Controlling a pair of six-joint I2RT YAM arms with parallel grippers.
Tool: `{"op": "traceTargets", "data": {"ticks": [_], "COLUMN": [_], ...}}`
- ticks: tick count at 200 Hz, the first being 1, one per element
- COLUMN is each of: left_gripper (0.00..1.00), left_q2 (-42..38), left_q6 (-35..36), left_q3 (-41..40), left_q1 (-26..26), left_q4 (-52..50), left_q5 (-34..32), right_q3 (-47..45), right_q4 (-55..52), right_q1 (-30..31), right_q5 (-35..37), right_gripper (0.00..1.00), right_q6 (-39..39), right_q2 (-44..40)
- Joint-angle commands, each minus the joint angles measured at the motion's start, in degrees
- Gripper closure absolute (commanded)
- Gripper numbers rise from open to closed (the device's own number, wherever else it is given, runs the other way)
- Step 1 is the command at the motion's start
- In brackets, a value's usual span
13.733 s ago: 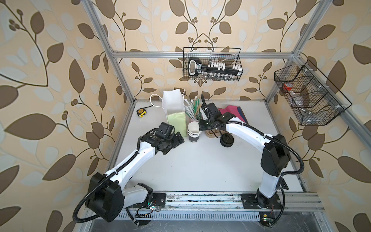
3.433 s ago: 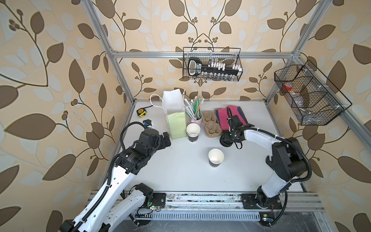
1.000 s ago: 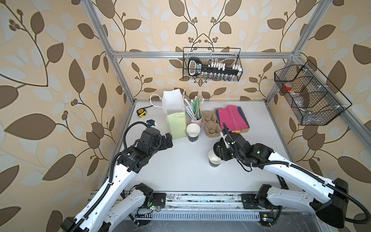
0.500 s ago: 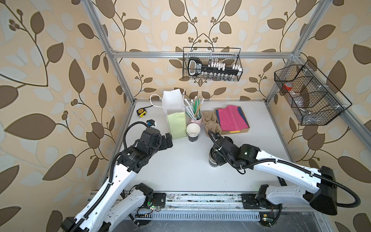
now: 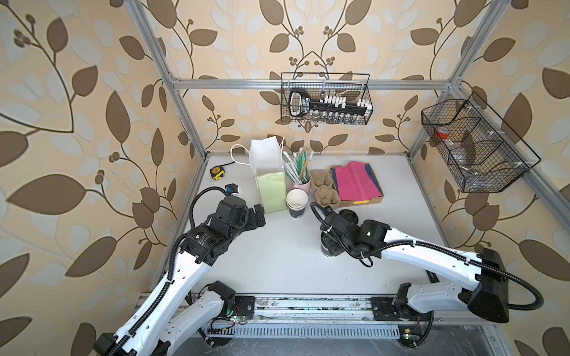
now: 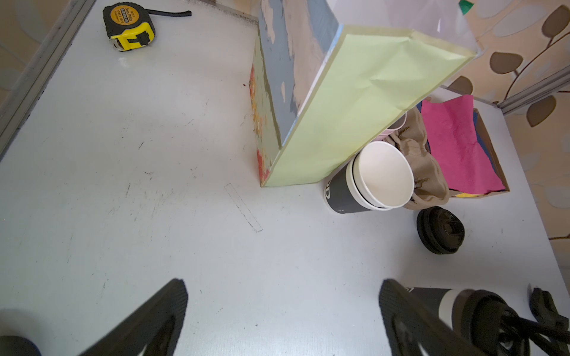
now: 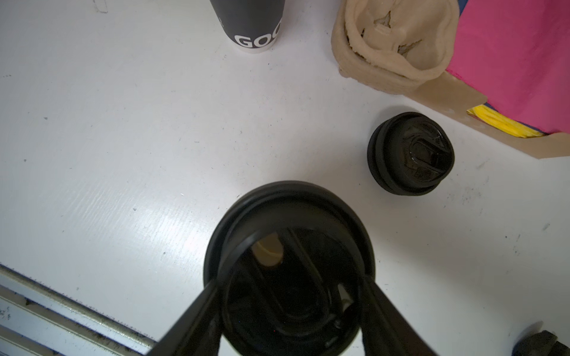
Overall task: Pack a coffee takeout order
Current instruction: Close the lid on the coffee cup.
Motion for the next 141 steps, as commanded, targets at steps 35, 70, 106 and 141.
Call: {"op": "traceTargets", "data": {"ticks": [35,70,106,141], "left_gripper": [0.01,0.01,0.01,0.01], "left_q2": [-0.6,-0.6,-0.6,-0.6], "left_q6": [0.6,0.6,0.6,0.6], "left_q3": [0.7,0.7,0.7,0.8], "left_q1": [-0.5,-0.5,-0.5,-0.5], "left_q4": [-0.2,-0.3,-0.3,-0.3], "left_q5": [-1.6,-1.6,-1.6,-1.5], "right_q3": [2.7,3.1,3.9,3.8], "right_q4": [-2.3,-3.2,-4.2,-4.5], "right_q1": [0.5,0.4,0.5,0.0], "right_q5": [1.1,1.4,1.9,1.0], "right_gripper": [0.37,0.37,0.36,0.35], "right_q6": [-1.2,-1.4,-1.6,-2.1], "right_q2": [2.3,3.5,3.8,4.1]}}
